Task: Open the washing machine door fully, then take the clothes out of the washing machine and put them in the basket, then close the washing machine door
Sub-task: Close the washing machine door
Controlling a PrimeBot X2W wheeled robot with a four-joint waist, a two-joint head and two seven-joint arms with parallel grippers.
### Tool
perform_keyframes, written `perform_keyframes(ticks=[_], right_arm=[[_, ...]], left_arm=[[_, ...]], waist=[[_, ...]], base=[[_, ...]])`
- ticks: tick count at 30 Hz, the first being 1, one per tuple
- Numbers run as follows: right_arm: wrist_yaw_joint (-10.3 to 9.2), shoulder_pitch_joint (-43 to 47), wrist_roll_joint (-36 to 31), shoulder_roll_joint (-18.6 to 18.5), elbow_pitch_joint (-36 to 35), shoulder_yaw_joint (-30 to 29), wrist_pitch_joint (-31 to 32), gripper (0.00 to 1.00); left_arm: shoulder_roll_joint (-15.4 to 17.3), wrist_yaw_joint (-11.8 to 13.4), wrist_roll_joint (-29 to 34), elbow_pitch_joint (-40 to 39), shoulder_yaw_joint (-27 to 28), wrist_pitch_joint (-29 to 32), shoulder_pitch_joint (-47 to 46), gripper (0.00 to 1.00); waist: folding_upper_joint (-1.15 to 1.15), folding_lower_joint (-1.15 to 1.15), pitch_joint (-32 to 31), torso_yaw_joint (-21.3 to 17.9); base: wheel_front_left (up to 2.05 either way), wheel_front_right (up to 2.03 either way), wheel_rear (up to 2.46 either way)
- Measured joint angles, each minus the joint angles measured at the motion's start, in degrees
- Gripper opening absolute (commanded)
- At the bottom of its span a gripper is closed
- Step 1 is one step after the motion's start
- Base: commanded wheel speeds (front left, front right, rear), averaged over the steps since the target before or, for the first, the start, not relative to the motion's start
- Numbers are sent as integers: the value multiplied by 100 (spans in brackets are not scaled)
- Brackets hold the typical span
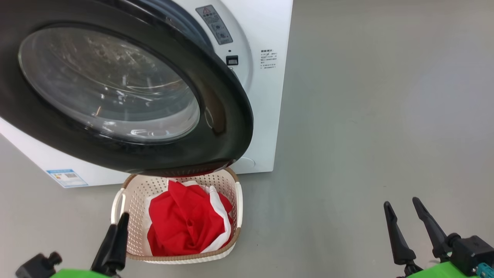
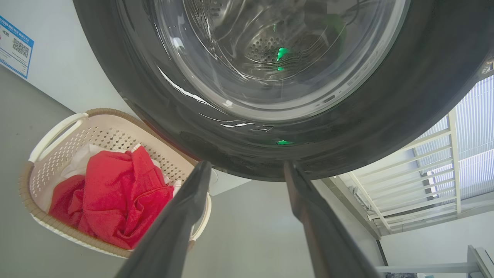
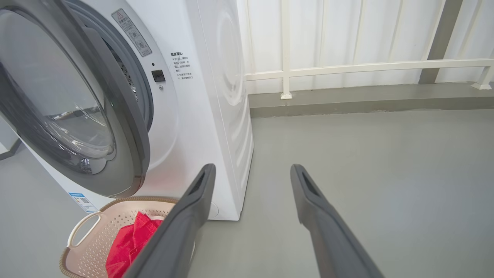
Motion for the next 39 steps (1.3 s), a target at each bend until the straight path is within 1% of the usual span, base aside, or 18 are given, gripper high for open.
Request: perform_keyframes(ticks=[5, 11, 17, 23, 24, 27, 29, 31, 33, 35, 39], right_arm=[[0, 146, 4, -4, 7, -92, 0, 100], [0, 264, 9, -13, 4, -137, 0, 100], [0, 295, 16, -19, 1, -169, 0, 100], [0, 341, 31, -21, -1, -225, 0, 100], [0, 341, 31, -21, -1, -225, 0, 100], [0, 341, 41, -19, -7, -276, 0, 100], [0, 341, 41, -16, -14, -294, 0, 100], [0, 341, 41, -11, -20, -302, 0, 100], [0, 341, 41, -9, -22, -308, 0, 100], [0, 340, 42, -7, -23, -313, 0, 100], [0, 340, 42, -3, -24, -320, 0, 100]], left_arm=[[-25, 0, 485, 57, 292, 0, 352, 100], [-178, -1, 1276, 82, 702, 0, 650, 100], [-391, -1, 2384, -2, 1171, 0, 843, 100], [-632, -5, 3869, -212, 1695, 0, 1014, 100], [-632, -5, 3869, -212, 1695, 0, 1014, 100], [-850, -7, 4495, -404, 2054, 0, 1035, 100], [-942, -7, 4874, -526, 2129, 0, 1048, 100], [-1040, -7, 5115, -631, 2204, 0, 1078, 100], [-1073, -7, 5466, -726, 2258, 0, 1134, 100], [-1139, -7, 5677, -781, 2357, 0, 1140, 100], [-1282, -7, 5874, -865, 2431, 0, 1164, 100]], waist=[[0, 0, -87, -8], [0, 0, -155, -6], [0, 0, -188, 23], [0, 0, -199, 38], [0, 0, -199, 38], [0, 0, -199, 41], [0, 0, -193, 45], [0, 0, -179, 49], [0, 0, -158, 50], [0, 0, -152, 50], [0, 0, -159, 48]], base=[[0, 0, 0], [0, 0, 0], [0, 0, 0], [0, 0, 0], [0, 0, 0], [0, 0, 0], [0, 0, 0], [0, 0, 0], [0, 0, 0], [0, 0, 0], [0, 0, 0]])
